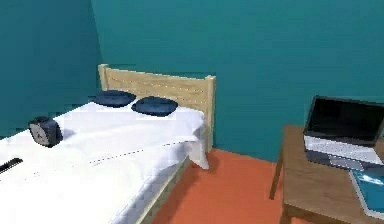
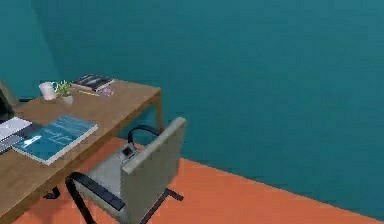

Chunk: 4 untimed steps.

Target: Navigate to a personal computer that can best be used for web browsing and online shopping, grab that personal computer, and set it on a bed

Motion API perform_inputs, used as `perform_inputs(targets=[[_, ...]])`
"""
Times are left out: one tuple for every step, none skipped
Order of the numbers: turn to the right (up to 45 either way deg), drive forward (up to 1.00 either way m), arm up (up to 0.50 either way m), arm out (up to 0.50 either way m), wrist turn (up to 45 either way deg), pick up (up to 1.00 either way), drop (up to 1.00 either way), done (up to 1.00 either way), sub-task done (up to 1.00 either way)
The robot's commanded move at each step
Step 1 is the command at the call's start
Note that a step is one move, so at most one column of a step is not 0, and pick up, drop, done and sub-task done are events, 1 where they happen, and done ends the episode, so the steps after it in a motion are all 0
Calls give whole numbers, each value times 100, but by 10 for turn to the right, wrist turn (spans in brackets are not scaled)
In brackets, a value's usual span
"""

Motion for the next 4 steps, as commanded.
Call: perform_inputs(targets=[[120,0,0,0,0,0,0,0,0],[0,65,0,0,0,0,0,0,0],[60,0,0,0,0,0,0,0,0],[0,80,0,0,0,0,0,0,0]])
